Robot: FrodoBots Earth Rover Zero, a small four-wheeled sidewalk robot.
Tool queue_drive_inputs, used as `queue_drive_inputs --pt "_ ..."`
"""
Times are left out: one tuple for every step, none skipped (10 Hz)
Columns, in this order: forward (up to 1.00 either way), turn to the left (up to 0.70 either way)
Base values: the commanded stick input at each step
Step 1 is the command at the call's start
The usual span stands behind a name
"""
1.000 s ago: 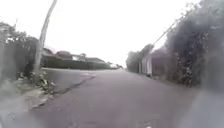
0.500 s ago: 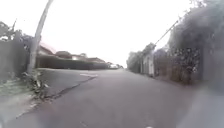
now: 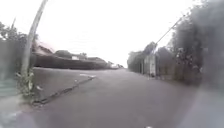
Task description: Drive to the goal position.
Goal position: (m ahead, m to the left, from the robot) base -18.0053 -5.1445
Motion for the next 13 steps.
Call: queue_drive_inputs --pt "0.7 0.0" --pt "0.7 0.0" --pt "0.7 0.0" --pt "0.7 0.0" --pt "0.7 0.0" --pt "0.7 0.0" --pt "0.7 0.0" --pt "0.7 0.0" --pt "0.7 0.0" --pt "0.7 0.03" --pt "0.7 0.35" --pt "0.7 0.35" --pt "0.7 0.34"
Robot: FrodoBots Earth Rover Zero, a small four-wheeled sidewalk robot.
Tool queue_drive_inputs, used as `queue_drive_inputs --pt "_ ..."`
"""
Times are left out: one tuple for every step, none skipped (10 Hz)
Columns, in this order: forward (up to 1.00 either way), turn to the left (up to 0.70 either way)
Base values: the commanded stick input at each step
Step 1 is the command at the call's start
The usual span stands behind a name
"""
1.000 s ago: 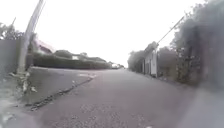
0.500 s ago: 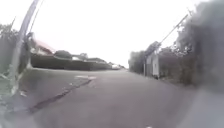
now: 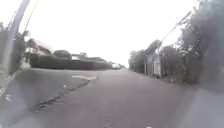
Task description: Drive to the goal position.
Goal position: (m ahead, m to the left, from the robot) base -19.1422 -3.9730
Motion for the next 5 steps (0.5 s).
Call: queue_drive_inputs --pt "0.7 0.15" --pt "0.61 0.0" --pt "0.07 0.0" --pt "0.0 0.0" --pt "0.0 0.0"
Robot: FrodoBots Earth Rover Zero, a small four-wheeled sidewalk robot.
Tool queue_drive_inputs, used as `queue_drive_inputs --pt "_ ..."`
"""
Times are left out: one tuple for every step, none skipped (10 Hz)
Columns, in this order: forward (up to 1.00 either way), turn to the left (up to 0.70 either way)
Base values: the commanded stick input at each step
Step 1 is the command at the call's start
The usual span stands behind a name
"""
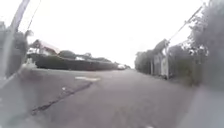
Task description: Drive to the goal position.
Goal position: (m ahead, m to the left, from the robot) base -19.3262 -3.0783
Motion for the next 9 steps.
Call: queue_drive_inputs --pt "0.0 0.0" --pt "0.0 0.0" --pt "0.0 0.0" --pt "0.0 0.0" --pt "0.0 0.0" --pt "0.0 0.0" --pt "0.0 0.0" --pt "0.68 0.0" --pt "0.7 0.0"
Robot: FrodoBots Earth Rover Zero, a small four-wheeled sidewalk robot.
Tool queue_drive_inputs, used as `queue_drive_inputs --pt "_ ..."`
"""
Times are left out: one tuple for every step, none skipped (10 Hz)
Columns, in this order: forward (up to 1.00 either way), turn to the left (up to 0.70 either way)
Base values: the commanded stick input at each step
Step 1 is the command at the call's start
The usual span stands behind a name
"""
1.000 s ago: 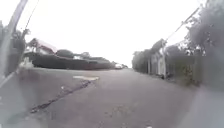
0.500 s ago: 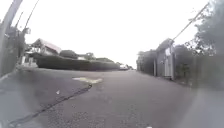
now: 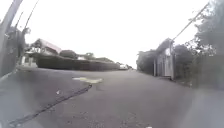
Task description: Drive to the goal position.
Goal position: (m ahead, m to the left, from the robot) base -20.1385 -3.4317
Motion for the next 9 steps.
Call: queue_drive_inputs --pt "0.7 0.0" --pt "0.7 0.0" --pt "0.7 0.0" --pt "0.7 -0.34" --pt "0.7 -0.35" --pt "0.7 -0.35" --pt "0.7 -0.33" --pt "0.7 -0.01" --pt "0.7 0.0"
